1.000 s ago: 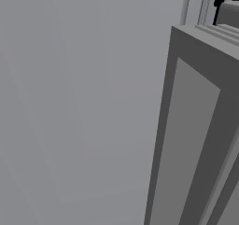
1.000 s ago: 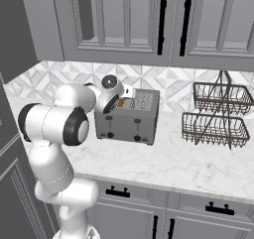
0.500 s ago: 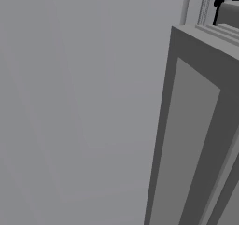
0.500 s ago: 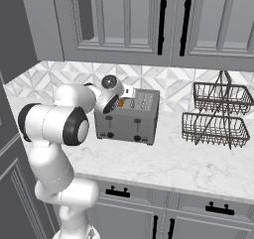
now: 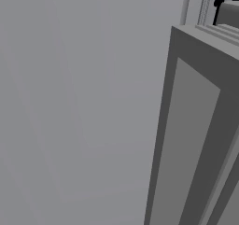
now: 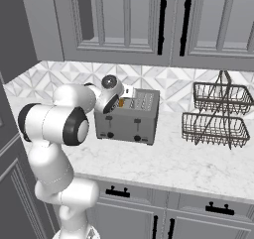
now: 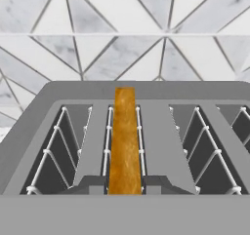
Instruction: Start the toaster. Once the lever pops up, take the bread to the plate on the dining counter.
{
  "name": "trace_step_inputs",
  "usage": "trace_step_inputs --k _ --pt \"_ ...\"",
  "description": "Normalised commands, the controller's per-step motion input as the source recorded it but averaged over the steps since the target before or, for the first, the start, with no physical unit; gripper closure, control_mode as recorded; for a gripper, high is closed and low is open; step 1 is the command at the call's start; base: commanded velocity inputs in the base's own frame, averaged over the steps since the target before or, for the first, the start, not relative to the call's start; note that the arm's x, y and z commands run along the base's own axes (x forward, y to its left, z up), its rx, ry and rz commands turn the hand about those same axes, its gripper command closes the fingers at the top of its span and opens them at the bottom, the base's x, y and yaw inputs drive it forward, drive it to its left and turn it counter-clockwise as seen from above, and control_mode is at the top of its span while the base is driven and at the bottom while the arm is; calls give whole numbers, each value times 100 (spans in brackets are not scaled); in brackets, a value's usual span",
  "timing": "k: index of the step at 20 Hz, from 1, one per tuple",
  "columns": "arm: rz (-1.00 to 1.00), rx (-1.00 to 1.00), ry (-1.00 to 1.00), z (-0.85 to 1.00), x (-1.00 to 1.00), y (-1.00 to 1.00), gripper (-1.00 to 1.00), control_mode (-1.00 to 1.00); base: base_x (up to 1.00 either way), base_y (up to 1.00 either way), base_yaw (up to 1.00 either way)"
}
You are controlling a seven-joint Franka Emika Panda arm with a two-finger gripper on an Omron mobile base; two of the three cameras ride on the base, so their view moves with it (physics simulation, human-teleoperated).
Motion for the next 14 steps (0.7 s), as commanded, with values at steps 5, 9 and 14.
trace_step_inputs --k 5,9,14 --pt "0 0 0 0 0 0 100 -100 0 0 0" --pt "0 0 0 0 0 0 100 -100 0 0 0" --pt "0 0 0 0 -1 0 100 -100 0 0 0"
